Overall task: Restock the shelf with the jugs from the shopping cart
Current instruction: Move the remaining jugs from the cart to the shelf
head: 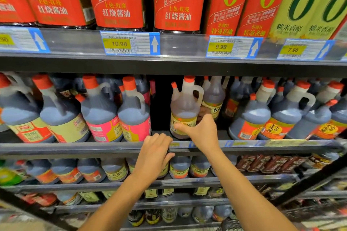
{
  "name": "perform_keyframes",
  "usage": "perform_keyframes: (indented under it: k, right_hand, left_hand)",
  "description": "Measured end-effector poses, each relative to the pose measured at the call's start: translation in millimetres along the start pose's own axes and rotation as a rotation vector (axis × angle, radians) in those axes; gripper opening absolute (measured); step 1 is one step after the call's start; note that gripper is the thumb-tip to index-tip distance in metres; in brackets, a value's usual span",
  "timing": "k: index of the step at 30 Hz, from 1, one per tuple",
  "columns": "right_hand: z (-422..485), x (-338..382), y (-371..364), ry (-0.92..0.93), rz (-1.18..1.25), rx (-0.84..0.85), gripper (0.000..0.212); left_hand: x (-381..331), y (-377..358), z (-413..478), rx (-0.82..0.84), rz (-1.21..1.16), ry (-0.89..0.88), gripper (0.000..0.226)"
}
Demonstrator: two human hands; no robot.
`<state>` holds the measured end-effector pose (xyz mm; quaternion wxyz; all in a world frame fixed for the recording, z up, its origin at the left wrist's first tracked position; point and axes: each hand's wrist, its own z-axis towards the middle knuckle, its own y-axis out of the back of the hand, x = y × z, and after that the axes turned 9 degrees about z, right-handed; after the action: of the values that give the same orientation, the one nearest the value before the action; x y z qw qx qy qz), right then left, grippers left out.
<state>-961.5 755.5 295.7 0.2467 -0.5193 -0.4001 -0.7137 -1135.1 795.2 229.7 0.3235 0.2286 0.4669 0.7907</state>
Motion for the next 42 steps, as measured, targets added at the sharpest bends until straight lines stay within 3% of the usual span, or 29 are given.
perform_keyframes:
  k: [3, 5, 7, 11, 19, 26, 30, 42]
  right_hand:
    - [2.4, 0.0, -2.8, -0.005, -0.007, -0.024, 0.070]
    - [8.1, -3.1, -0.5, 0.000, 0.026, 0.001, 0.047]
    - [14.2, -4.9, 3.8, 0.002, 0.045, 0.023, 0.038]
    - [24.4, -6.5, 5.8, 0.007, 0.130, 0.048, 0.055]
    - [30.9, -14.1, -1.0, 0.019, 0.101, -0.013, 0.066]
    - [24.6, -12.5, -2.1, 0.075, -0.095, -0.208, 0.067]
    - [22.0, -13.0, -2.3, -0.002, -0.175, -0.190, 0.077]
    - [30.9, -9.9, -3.9, -0.065, -0.261, -0.221, 0.056]
  left_hand:
    - [-0.4, -0.3, -1.2, 0.010, -0.004, 0.007, 0.040]
    - [-1.0, -0.2, -2.3, 0.014, -0.011, 0.019, 0.038]
    - [-1.5, -0.1, -3.2, 0.017, -0.014, 0.028, 0.037]
    - [-1.0, 0.3, -3.2, 0.014, -0.023, 0.028, 0.038]
    - [-0.7, 0.7, -3.8, 0.008, -0.027, 0.016, 0.038]
    - [0.3, 0.9, -2.4, 0.025, -0.025, 0.011, 0.038]
    - [0.7, -0.6, -2.6, 0.028, -0.023, 0.004, 0.038]
    - [0.6, 0.2, -2.4, 0.023, -0.028, -0.013, 0.039]
